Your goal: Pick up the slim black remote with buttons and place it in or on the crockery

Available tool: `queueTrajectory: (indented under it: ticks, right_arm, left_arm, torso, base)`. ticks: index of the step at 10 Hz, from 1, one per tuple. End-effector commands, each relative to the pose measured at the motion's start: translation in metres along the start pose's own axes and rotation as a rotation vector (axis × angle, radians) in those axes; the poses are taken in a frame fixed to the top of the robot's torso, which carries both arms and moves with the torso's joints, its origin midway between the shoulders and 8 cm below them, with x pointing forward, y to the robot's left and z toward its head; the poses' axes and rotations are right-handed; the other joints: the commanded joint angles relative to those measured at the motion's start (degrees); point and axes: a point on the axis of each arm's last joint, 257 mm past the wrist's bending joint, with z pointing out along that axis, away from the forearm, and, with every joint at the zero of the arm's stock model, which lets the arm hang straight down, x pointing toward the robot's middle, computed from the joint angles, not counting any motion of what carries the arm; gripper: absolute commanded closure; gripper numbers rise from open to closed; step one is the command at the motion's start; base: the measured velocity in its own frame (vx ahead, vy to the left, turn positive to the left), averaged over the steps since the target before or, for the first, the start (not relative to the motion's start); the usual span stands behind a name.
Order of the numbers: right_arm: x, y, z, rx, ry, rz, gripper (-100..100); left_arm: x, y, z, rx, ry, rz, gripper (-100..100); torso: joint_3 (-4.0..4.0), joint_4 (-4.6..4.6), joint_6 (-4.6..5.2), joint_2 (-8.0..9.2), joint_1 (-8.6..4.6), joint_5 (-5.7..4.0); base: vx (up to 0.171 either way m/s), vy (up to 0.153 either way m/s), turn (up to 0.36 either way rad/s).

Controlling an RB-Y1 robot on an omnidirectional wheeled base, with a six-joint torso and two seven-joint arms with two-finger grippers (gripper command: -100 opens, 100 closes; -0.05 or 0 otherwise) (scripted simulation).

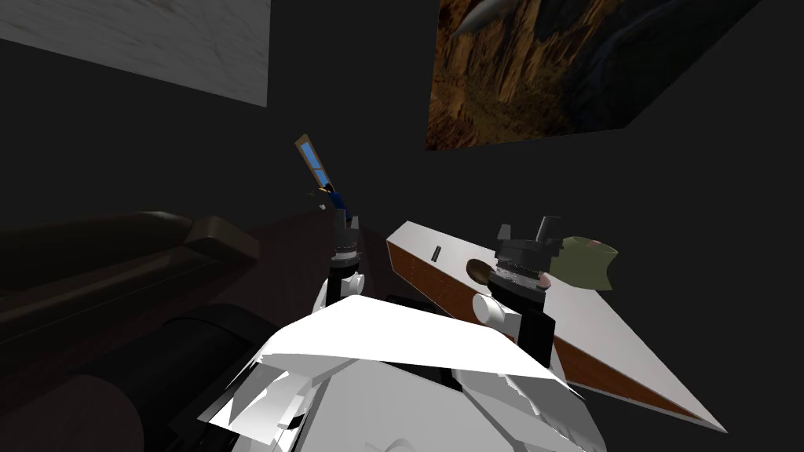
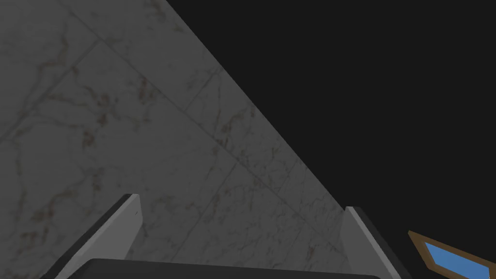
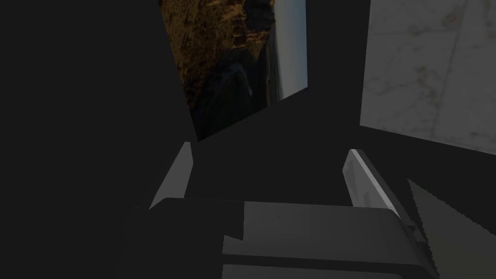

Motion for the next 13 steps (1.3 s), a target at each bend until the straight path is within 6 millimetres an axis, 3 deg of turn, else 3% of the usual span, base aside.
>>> queueTrajectory:
  ticks: [1,7,8,11,12,13]
  right_arm:
    - [0.013,0.001,0.001,-0.019,0.05,-0.021,-100]
    - [0.084,0.0,-0.01,-0.123,0.279,-0.121,-100]
    - [0.084,0.0,-0.011,-0.123,0.286,-0.123,-100]
    - [0.132,-0.006,-0.03,-0.205,0.439,-0.197,-100]
    - [0.134,-0.006,-0.032,-0.21,0.451,-0.196,-100]
    - [0.151,-0.009,-0.043,-0.242,0.513,-0.223,-100]
  left_arm:
    - [0.0,0.0,0.0,0.0,0.0,0.0,0]
    - [0.0,0.0,0.0,0.0,0.0,0.0,0]
    - [0.0,0.0,0.0,0.0,0.0,0.0,0]
    - [0.0,0.0,0.0,0.0,0.0,0.0,0]
    - [0.0,0.0,0.0,0.0,0.0,0.0,0]
    - [0.0,0.0,0.0,0.0,0.0,0.0,0]
  torso:
    - [0.0,0.0,0.0,0.0,0.0,0.0]
    - [0.03,0.01,-0.02,0.06,0.09,0.02]
    - [0.03,0.01,-0.01,0.06,0.11,0.03]
    - [0.02,0.01,-0.02,0.03,0.06,0.02]
    - [0.04,0.01,0.0,0.07,0.06,0.01]
    - [0.03,0.01,0.01,0.06,0.03,0.01]
  base:
    - [-0.009,0.007,0.053]
    - [-0.02,0.019,0.096]
    - [-0.008,0.02,0.033]
    - [-0.016,0.017,0.129]
    - [-0.015,0.009,0.043]
    - [-0.014,0.007,0.095]
